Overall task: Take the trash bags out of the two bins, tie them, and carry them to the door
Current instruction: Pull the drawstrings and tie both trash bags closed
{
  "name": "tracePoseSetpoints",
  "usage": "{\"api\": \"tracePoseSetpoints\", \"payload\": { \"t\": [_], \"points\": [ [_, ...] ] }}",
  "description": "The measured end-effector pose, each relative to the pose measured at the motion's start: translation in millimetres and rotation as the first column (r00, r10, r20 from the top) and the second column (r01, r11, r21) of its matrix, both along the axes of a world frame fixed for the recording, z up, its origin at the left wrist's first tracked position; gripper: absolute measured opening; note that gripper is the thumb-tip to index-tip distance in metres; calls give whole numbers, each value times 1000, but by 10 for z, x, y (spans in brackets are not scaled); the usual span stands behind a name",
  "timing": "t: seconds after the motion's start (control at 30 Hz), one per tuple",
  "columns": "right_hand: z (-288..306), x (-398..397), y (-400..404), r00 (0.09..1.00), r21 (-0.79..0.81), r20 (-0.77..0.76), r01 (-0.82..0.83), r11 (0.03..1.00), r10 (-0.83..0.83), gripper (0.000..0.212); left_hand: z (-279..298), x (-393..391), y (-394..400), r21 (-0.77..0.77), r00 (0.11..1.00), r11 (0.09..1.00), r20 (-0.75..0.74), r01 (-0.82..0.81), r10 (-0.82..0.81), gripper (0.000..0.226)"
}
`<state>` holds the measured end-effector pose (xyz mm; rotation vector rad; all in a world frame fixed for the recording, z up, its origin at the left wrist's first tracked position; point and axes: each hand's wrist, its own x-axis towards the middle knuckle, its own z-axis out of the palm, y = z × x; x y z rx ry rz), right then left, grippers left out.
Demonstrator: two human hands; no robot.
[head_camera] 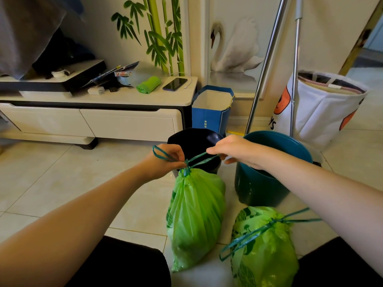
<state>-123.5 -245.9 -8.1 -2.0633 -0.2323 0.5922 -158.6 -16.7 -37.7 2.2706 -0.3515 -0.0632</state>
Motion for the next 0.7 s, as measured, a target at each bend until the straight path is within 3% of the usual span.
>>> {"api": "tracePoseSetpoints", "payload": {
  "t": [0.1, 0.17, 0.27, 0.5, 0.7],
  "points": [
    [91, 39, -103, 995, 255, -38, 97, 962, -90, 15, 2, 3, 33, -36, 999, 999, -42, -11, 10, 10],
    [145, 72, -155, 983, 441, -115, 181, 879, -145, 22, 17, -12, 27, -66, 998, 998, -68, -14, 10, 9],
    [197, 73, -195, 967, 563, -229, 226, 795, -113, 34, 46, -33, 12, -139, 991, 988, -119, -69, 52, 8],
    [150, 86, -233, 951, 509, -288, 254, 822, -115, 29, 51, -90, 256, -177, 940, 976, -336, -126, 61, 13],
    [-65, 114, -351, 917, 194, -350, 271, 943, -192, 20, 4, -110, 399, 121, 918, 985, -365, -122, 158, 8]
  ]
}}
